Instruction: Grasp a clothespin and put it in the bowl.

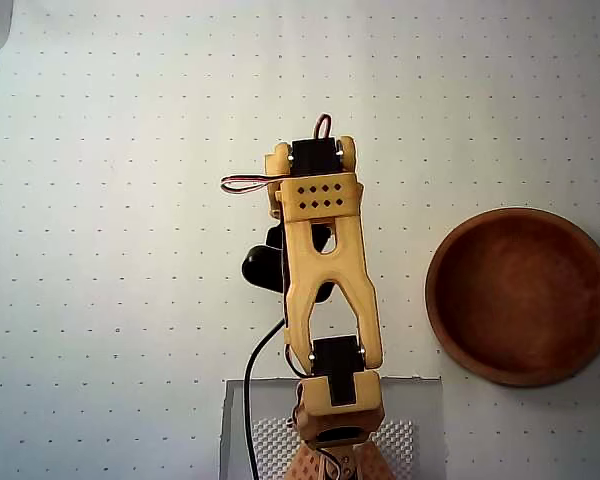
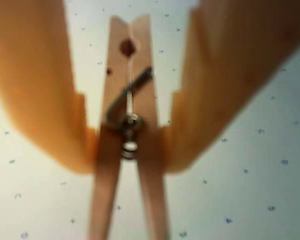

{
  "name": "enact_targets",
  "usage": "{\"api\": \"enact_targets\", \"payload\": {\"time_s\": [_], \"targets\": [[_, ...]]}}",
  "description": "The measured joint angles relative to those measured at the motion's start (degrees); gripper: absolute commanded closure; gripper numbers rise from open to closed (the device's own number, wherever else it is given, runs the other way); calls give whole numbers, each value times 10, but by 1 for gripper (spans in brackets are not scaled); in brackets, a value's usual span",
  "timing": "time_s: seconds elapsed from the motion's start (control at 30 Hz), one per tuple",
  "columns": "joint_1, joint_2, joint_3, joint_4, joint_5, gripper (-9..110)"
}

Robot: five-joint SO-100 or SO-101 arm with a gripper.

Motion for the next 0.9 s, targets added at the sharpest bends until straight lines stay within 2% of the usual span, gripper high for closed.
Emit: {"api": "enact_targets", "payload": {"time_s": [0.17, 0.4, 0.9], "targets": [[3, 2, 33, 0, -7, 105], [69, 48, 36, 0, -7, 105], [274, 76, 36, 0, -7, 105]]}}
